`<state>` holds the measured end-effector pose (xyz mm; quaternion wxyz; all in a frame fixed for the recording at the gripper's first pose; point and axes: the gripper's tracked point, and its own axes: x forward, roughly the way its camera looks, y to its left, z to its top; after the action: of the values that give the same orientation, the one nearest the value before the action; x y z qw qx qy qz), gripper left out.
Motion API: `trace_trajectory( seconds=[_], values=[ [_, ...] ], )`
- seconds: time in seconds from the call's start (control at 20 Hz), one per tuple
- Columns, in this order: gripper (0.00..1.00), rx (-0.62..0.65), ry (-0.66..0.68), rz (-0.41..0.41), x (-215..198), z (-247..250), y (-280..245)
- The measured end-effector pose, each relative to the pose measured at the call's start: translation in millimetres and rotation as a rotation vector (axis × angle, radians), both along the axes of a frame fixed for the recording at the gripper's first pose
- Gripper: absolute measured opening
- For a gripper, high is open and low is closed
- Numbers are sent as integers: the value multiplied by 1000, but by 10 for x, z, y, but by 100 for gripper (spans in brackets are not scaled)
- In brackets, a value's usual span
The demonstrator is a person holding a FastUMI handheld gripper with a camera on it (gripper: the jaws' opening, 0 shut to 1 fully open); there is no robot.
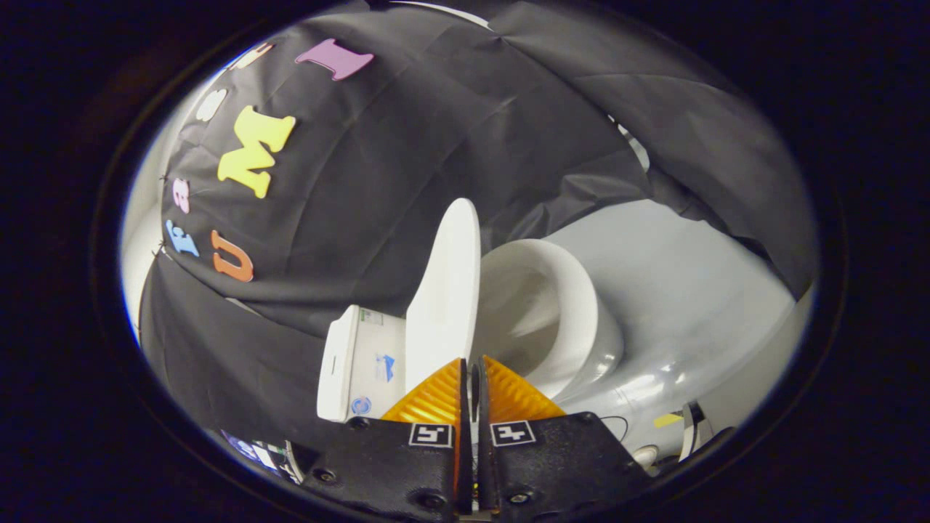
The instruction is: Open the toilet lid.
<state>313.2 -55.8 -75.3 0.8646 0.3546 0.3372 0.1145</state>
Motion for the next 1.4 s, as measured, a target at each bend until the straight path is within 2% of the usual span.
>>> trace_trajectory(
  seconds=[0.45,1.05,1.4],
  values=[
    [6,-41,-52,42,-108,382,302],
    [7,-82,-70,11,-160,744,694],
    [10,-121,-97,39,-182,967,979]
  ],
)
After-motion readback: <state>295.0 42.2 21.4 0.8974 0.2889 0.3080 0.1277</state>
